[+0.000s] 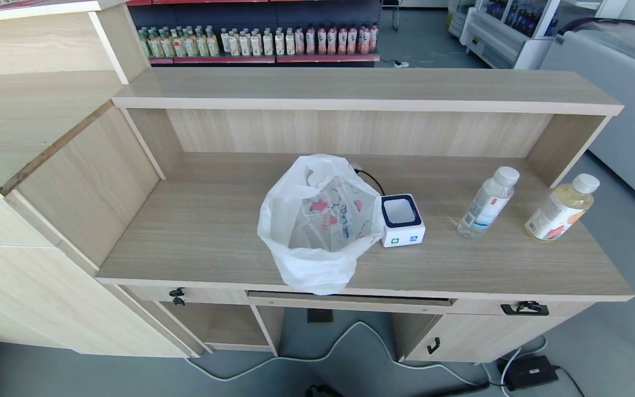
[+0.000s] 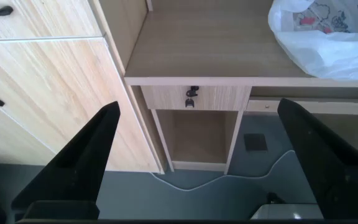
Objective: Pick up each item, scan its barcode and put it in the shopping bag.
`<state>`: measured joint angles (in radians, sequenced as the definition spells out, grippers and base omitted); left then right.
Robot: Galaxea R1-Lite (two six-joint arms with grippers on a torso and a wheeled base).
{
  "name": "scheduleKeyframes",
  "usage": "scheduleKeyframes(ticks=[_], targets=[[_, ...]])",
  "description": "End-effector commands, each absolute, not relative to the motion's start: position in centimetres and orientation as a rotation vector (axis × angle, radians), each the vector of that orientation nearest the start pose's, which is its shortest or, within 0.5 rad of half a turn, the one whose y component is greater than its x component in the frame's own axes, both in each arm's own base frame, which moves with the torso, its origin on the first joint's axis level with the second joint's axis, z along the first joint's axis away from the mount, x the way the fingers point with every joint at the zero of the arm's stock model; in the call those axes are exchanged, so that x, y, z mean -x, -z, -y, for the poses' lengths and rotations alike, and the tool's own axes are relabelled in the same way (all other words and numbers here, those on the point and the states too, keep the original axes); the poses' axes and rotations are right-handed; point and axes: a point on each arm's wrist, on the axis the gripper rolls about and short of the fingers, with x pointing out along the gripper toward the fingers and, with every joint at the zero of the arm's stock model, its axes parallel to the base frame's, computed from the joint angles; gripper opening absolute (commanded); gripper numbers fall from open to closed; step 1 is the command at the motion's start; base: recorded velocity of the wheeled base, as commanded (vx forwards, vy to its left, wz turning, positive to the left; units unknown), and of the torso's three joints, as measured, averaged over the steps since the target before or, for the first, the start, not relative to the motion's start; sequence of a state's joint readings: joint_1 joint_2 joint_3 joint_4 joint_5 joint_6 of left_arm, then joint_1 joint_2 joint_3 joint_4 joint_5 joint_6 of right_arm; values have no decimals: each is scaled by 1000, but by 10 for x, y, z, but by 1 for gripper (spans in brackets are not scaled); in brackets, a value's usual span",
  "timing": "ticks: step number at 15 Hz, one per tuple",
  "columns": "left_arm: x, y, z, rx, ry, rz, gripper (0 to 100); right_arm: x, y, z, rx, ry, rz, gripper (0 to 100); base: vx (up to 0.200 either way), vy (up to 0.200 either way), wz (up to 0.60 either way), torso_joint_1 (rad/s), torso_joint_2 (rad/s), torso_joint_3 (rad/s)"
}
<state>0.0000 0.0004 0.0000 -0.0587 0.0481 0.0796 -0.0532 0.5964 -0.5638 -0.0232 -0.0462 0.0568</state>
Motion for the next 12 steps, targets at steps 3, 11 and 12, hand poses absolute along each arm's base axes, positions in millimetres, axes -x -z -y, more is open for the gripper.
scheduleKeyframes(ticks=[3,11,12], targets=[[23,-81,-1,-78,-50,56,100,-120,-241,8,7,82,-112,100,0,0,0,0,0,0],[23,-81,-1,-78,-50,56,100,-216,-196,32,-120,178,-170,100,0,0,0,0,0,0],[23,-81,-1,-78,-50,56,100,-227,-192,35,-115,180,-158,100,0,0,0,0,0,0]])
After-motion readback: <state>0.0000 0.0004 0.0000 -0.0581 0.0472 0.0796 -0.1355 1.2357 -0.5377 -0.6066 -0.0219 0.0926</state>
